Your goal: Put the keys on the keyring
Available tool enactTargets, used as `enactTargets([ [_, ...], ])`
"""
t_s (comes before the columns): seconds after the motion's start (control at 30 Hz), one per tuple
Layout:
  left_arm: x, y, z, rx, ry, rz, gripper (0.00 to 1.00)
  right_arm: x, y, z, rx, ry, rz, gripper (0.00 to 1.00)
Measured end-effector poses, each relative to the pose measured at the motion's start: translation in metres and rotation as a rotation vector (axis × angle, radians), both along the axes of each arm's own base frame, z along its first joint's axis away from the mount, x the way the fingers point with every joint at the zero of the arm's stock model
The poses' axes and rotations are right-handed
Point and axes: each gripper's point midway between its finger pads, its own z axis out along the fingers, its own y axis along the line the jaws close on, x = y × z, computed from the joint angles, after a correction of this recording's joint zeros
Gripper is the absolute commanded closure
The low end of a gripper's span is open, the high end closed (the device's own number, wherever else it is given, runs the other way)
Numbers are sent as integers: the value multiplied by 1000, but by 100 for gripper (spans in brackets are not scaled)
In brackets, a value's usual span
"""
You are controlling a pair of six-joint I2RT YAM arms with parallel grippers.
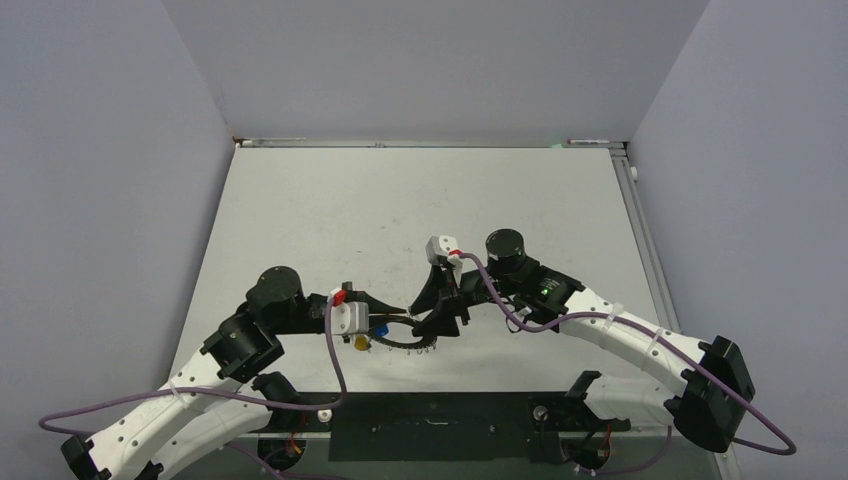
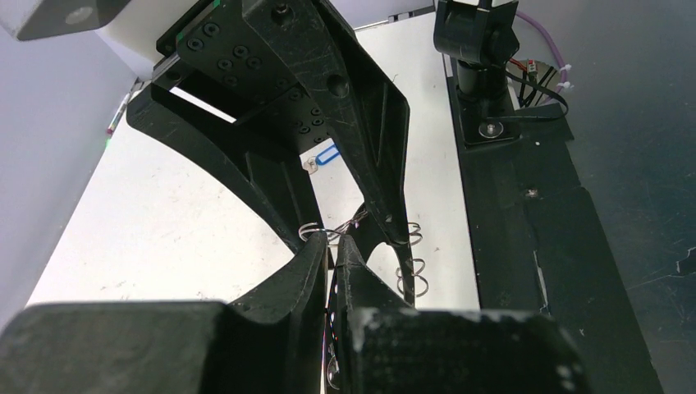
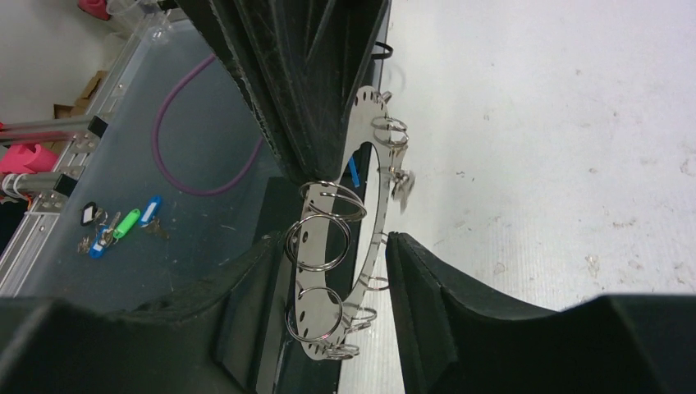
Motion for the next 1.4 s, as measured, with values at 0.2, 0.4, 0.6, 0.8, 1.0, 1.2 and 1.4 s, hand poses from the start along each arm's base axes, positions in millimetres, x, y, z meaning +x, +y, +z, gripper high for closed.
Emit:
enactTargets([
  [0.2,-4,-1,4,-18,5,-18,100,-2,3,13,49,-10,24,50],
  [0.4,-4,-2,7,-31,2,-24,100,-2,6,23,88,-18,27,66],
  [0.6,-2,-2,9,-37,-4,-15,100,-5,7,28,104,-8,44,77],
  [0.8,-2,-2,10,-42,-9,-13,100,-5,7,29,109,-6,44,94],
  [1.0,-2,-2,11,-45,-6,-8,100,-4,7,29,109,-5,41,95],
  [1.2,-1,-1,11,-47,-6,3,100,-3,7,29,107,-8,31,45],
  [1.4,-3,1,15,-59,-10,2,100,-2,7,27,102,-13,27,24],
])
